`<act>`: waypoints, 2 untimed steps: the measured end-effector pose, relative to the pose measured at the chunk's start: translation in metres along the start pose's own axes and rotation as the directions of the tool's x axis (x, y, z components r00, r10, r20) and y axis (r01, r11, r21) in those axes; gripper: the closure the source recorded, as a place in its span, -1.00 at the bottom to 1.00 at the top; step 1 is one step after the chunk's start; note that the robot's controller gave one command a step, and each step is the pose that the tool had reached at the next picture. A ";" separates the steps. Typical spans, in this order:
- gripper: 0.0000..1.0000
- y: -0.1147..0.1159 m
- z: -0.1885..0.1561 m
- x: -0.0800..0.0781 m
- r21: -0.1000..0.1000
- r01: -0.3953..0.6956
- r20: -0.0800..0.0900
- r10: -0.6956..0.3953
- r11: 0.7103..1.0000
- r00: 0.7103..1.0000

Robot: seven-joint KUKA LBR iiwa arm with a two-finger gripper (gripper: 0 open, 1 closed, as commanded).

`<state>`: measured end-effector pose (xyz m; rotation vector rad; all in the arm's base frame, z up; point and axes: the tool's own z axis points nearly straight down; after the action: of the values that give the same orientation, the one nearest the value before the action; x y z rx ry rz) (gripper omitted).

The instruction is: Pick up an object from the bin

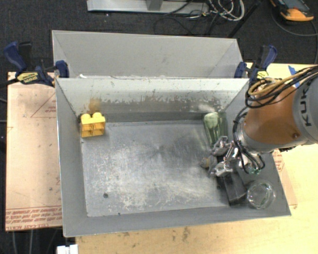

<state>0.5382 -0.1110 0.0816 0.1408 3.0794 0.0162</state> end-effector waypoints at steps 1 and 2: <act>1.00 0.000 -0.005 0.000 0.003 0.004 -0.011 -0.004 1.000 1.000; 1.00 -0.001 -0.024 -0.001 0.008 0.005 -0.025 -0.004 1.000 1.000</act>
Offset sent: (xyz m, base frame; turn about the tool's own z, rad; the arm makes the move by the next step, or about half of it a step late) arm -0.0001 0.0001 0.0621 -0.0004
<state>0.5378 -0.1118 0.1058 0.1352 3.1051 0.0056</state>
